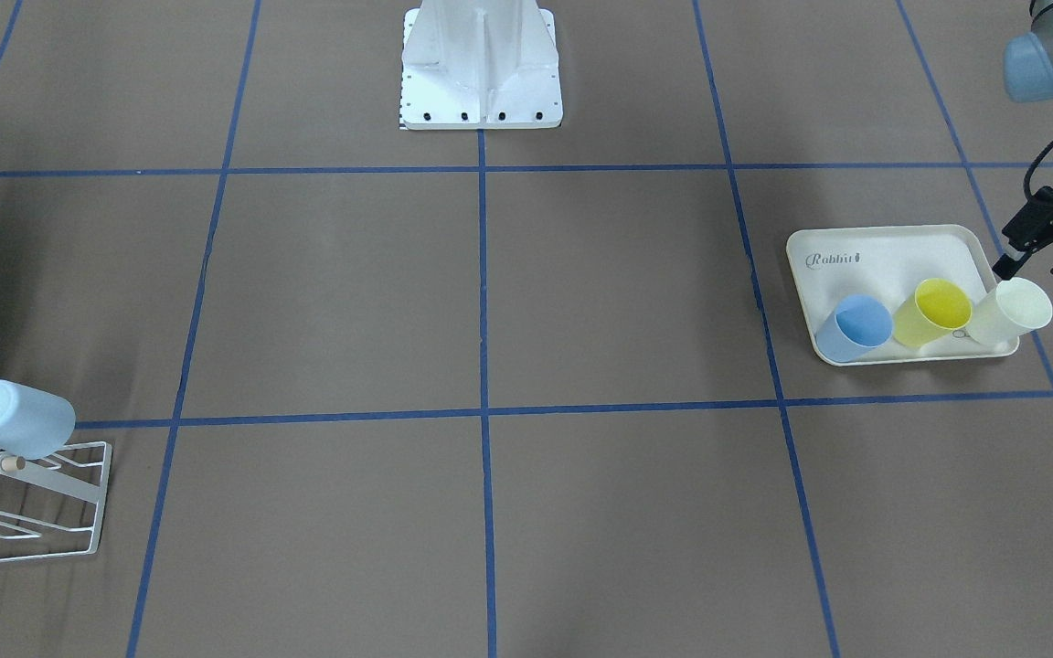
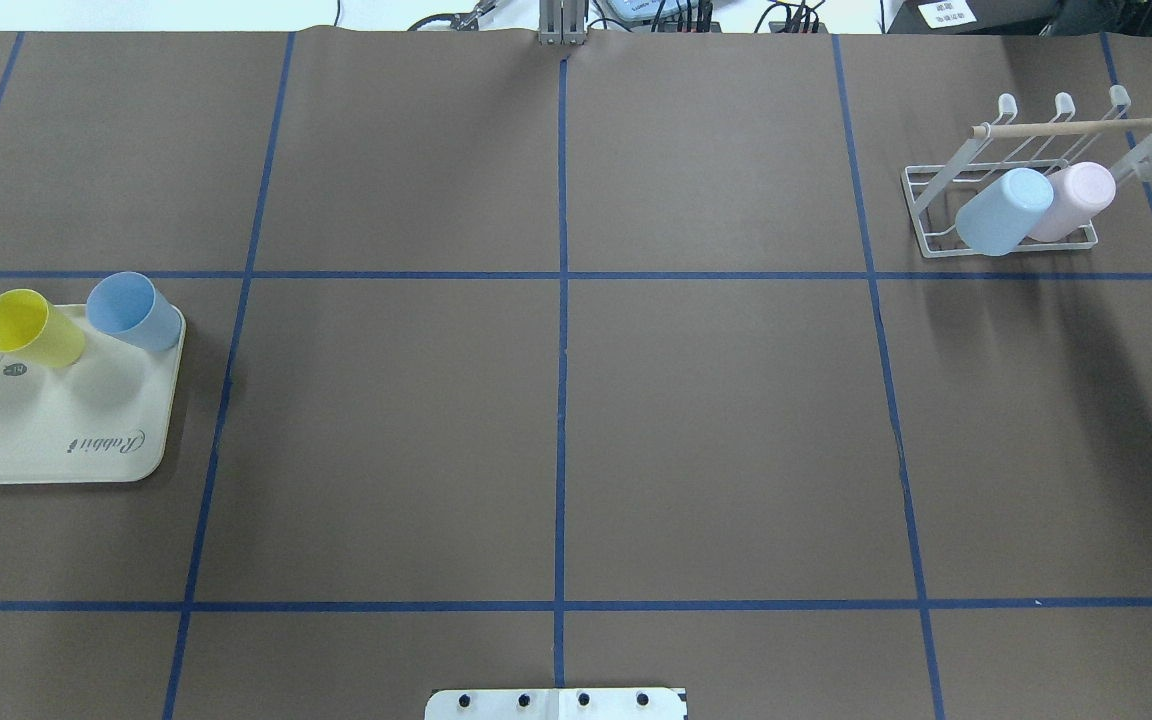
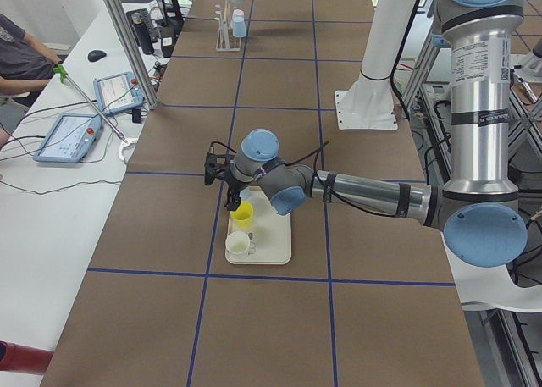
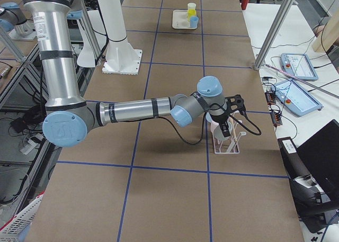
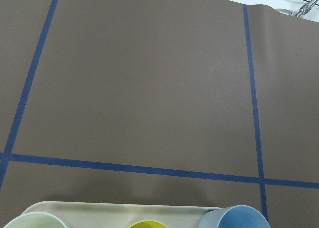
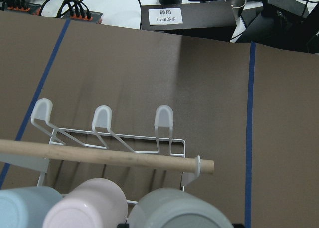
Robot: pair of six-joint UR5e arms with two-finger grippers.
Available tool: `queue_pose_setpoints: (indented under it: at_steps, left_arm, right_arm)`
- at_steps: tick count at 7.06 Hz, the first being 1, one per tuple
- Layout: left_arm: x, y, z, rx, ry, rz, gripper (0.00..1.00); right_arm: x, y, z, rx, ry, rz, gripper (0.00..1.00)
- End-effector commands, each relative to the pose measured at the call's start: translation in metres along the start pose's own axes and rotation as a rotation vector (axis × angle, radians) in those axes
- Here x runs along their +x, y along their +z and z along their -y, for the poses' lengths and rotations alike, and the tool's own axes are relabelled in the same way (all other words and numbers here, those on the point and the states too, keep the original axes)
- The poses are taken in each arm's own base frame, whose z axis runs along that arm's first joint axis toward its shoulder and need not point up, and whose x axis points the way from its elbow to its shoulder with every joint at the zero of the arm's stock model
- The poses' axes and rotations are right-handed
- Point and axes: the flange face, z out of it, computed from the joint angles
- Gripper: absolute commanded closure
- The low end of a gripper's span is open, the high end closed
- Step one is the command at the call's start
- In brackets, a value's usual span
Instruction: Transfer IKEA cup to right arm and place on rack
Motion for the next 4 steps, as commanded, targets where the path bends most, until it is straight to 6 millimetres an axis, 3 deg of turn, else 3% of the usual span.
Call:
queue_pose_setpoints:
  at_steps: [1, 4]
  left_arm:
    - [0.002, -0.001, 0.0, 0.0, 0.001, -0.004, 0.0]
    - [0.003, -0.002, 0.0, 0.0, -0.001, -0.006, 0.0]
  right_arm:
    - [-0.003, 0.009, 0.0, -0.014, -0.002, 0.002, 0.74]
    - [-0.012, 0.023, -0.003, -0.033, -0.017, -0.001, 0.73]
